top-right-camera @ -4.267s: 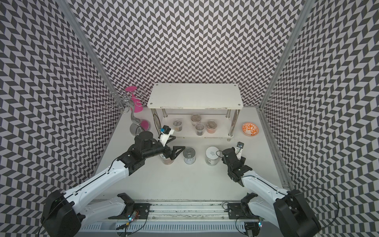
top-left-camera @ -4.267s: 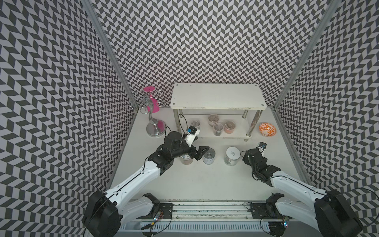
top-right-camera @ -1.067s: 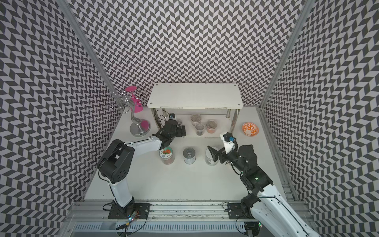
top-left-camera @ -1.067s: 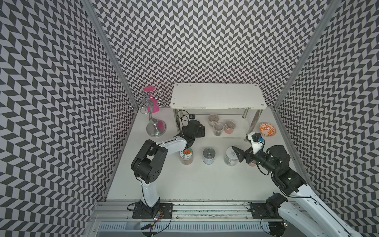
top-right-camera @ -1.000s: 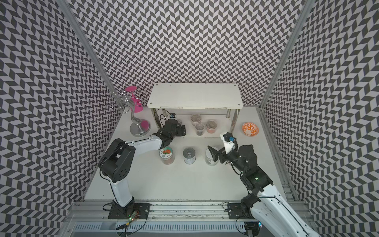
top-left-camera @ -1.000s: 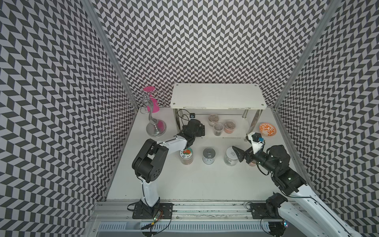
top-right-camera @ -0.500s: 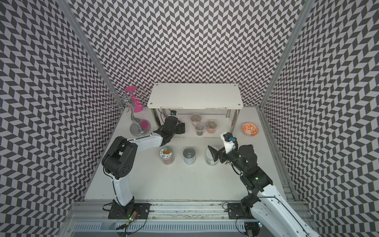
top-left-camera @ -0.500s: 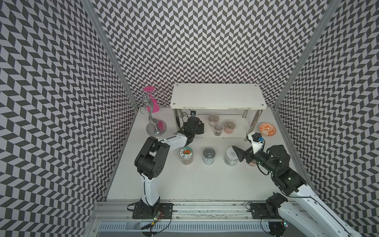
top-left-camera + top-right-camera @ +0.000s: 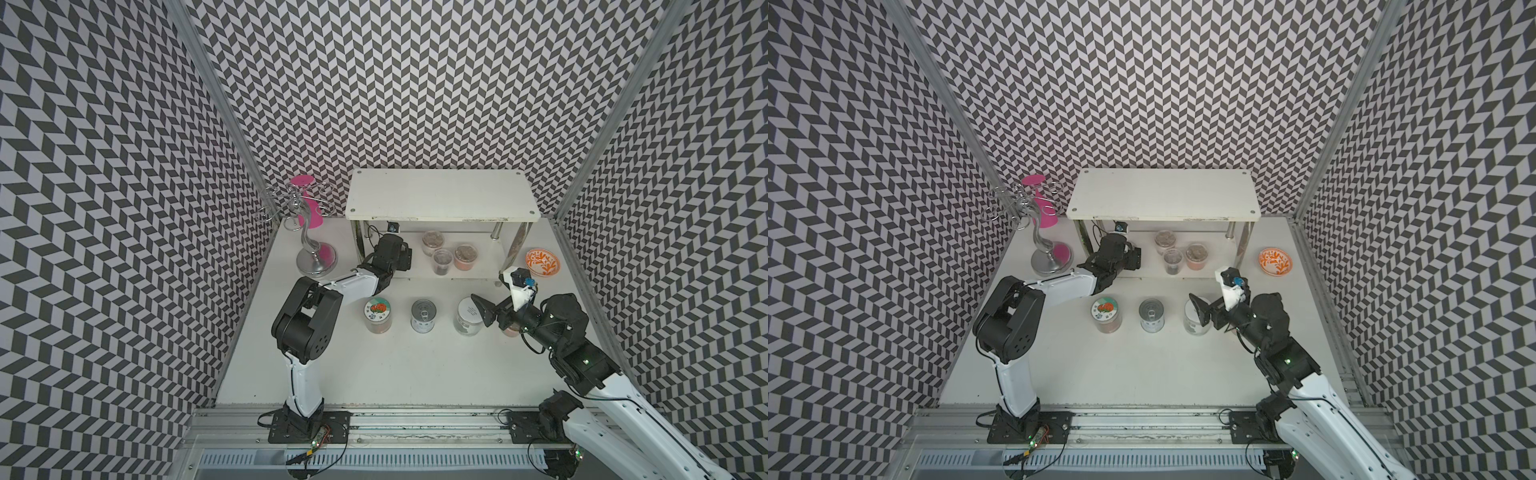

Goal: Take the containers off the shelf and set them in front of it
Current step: 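Pick up a container from the shelf.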

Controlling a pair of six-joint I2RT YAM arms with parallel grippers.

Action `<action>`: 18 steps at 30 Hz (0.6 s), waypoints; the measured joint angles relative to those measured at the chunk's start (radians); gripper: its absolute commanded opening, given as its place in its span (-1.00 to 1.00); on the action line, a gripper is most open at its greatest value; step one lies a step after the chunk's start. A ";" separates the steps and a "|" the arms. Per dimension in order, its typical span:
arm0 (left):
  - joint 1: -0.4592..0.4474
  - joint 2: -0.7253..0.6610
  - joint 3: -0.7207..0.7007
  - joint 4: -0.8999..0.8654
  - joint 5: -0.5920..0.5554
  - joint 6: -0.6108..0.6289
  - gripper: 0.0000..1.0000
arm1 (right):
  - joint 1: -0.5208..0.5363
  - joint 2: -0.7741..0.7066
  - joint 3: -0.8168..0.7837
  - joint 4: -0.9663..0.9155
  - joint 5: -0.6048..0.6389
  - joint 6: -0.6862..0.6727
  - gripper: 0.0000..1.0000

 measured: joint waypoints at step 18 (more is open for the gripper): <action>-0.064 -0.174 -0.092 -0.031 0.005 0.017 0.49 | 0.000 -0.034 -0.035 0.004 0.008 0.018 0.99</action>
